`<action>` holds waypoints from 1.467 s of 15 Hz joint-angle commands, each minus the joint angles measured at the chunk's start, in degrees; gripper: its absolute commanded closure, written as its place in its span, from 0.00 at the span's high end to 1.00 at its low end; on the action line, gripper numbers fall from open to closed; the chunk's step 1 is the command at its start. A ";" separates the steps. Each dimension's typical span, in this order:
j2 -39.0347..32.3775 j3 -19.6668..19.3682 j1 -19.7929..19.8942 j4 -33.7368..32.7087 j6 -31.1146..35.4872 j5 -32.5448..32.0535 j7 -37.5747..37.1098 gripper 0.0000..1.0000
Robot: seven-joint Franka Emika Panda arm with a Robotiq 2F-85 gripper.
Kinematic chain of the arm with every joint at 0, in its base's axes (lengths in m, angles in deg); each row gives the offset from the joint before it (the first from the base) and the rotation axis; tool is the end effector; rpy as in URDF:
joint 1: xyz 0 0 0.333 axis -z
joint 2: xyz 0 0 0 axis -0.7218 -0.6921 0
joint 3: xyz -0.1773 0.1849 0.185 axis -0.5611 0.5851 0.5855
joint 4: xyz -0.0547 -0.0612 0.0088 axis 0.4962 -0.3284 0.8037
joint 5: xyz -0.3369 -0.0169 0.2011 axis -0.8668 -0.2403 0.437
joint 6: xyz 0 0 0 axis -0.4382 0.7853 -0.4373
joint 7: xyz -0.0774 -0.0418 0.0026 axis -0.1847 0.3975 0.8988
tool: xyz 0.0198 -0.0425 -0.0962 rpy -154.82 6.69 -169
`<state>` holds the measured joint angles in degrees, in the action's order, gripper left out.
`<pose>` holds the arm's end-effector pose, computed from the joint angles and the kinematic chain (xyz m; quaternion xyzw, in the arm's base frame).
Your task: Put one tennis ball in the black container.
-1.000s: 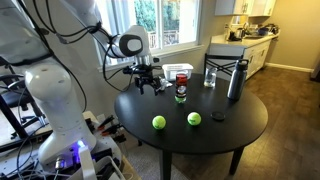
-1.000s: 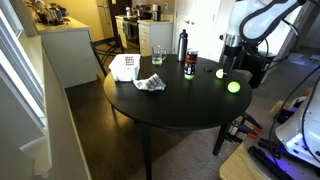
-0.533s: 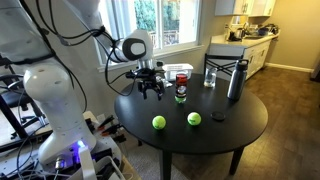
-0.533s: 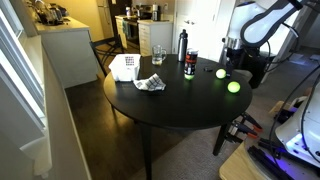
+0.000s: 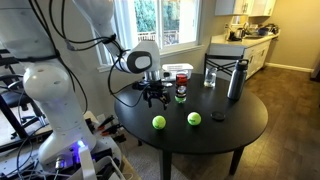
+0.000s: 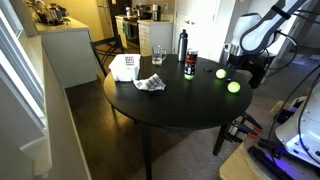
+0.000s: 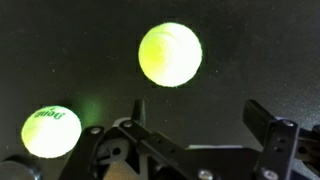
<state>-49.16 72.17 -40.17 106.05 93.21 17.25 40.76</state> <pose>0.3746 -0.0968 0.2408 0.9822 0.1787 -0.0015 0.0570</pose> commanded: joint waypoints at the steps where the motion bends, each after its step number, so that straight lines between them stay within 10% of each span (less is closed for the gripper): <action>1: -4.72 -0.68 0.27 -0.01 3.20 6.14 7.89 1.00; 22: -6.52 -1.02 4.58 0.32 2.81 0.83 10.99 1.00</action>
<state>-56.35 70.85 -36.49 105.75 96.92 17.72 49.89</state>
